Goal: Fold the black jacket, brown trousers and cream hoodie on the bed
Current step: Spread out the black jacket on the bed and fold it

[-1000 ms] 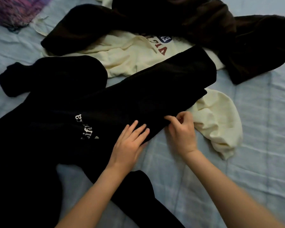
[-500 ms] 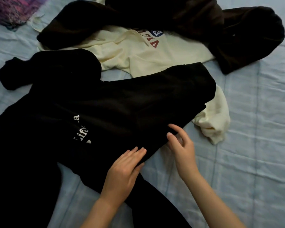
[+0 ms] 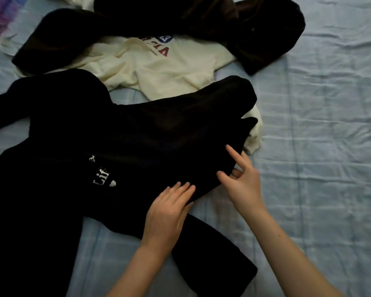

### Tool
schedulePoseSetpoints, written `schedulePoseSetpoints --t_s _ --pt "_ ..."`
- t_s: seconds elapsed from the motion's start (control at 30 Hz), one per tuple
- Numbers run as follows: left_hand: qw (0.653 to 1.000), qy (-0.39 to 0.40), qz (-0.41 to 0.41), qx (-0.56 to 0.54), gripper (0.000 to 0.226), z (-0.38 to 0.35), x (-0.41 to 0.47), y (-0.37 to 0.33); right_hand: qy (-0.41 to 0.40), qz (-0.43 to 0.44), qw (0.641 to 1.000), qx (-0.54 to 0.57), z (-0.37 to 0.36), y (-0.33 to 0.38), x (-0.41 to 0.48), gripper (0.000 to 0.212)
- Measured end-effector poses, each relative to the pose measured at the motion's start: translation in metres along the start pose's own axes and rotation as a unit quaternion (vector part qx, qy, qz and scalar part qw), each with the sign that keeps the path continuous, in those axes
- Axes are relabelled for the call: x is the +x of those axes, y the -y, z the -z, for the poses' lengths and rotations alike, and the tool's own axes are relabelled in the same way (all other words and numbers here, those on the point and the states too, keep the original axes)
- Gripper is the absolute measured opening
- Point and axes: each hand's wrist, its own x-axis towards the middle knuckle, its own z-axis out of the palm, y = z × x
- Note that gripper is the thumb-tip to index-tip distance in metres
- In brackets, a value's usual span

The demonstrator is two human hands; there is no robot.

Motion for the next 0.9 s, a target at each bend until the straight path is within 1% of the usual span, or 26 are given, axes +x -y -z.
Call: schedulePoseSetpoints --t_s 0.17,0.3,0.5,0.63,0.8,0.9 --pt "1.000 0.000 -0.010 -0.007 0.039 -0.025 -0.004 -0.044 -0.011 0.016 1.000 -0.006 0.046 0.000 -0.010 0.064" --pt "0.999 -0.012 -0.029 -0.011 0.035 -0.055 -0.001 -0.092 -0.020 0.023 0.999 -0.011 0.105 -0.006 -0.019 0.064" --pt "0.998 -0.018 -0.064 -0.012 0.036 -0.118 0.006 -0.194 -0.074 0.001 0.997 -0.023 0.229 -0.031 -0.036 0.065" --pt "0.998 -0.023 -0.046 -0.035 0.037 -0.172 0.000 -0.271 -0.080 -0.002 0.996 -0.034 0.318 -0.051 -0.052 0.066" --pt "0.998 0.005 -0.052 -0.028 0.039 -0.228 -0.006 -0.356 -0.096 0.004 0.995 -0.029 0.411 -0.073 -0.063 0.067" --pt "0.997 0.026 -0.066 -0.021 0.038 -0.256 -0.009 -0.398 -0.111 -0.020 0.993 -0.041 0.462 -0.091 -0.075 0.067"
